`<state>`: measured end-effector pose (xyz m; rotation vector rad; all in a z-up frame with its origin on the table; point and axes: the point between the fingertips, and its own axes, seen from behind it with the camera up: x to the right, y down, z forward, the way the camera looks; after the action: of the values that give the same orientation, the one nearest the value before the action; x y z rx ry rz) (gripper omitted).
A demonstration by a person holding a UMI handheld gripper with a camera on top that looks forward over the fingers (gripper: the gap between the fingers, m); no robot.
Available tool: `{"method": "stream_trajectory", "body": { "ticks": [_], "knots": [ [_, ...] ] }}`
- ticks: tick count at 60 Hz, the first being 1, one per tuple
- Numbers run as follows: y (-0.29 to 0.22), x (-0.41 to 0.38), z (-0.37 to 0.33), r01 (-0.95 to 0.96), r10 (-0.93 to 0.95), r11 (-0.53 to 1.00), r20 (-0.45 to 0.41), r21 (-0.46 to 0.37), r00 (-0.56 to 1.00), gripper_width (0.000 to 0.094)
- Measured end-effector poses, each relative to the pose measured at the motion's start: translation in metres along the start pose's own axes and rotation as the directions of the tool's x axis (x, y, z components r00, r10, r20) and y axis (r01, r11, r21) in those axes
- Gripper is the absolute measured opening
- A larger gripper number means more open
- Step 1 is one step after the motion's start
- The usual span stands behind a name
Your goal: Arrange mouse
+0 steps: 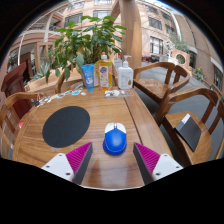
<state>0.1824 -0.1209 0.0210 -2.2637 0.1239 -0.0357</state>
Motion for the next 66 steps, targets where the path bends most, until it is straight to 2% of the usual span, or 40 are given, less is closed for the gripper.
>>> {"method": "stream_trajectory", "body": {
  "ticks": [7,12,16,19,21,34,41,46,53,59,63,66],
  "knots": [
    [-0.009,0.005,0.037,-0.016,0.016,1.000,-0.023,-0.006,1.000,0.0818],
    [-0.011,0.005,0.057,-0.027,0.026,1.000,-0.031,-0.017,0.999,0.0764],
    [-0.015,0.007,0.066,-0.026,0.025,1.000,-0.041,-0.013,0.999,0.0682],
    [-0.016,0.013,0.071,-0.018,0.018,1.000,-0.065,-0.005,0.998,0.0554],
    [-0.019,0.012,0.073,-0.017,0.018,1.000,-0.070,0.012,0.997,0.0503],
    [-0.020,0.015,0.072,0.004,0.001,0.999,-0.107,0.043,0.994,0.0384],
    [-0.023,0.016,0.068,-0.003,0.008,0.999,-0.128,0.040,0.992,0.0370],
    [-0.051,0.020,0.059,0.002,0.012,0.997,-0.161,0.083,0.987,0.0370],
    [-0.123,0.024,0.028,-0.032,0.071,0.976,-0.175,0.216,0.982,0.0371],
    [-0.197,0.007,-0.009,-0.028,0.090,0.935,-0.159,0.355,0.983,0.0369],
    [-0.225,-0.021,-0.022,-0.015,0.073,0.914,-0.130,0.404,0.989,0.0371],
    [-0.236,-0.047,-0.020,-0.009,0.051,0.914,-0.092,0.407,0.994,0.0369]
  ]
}}
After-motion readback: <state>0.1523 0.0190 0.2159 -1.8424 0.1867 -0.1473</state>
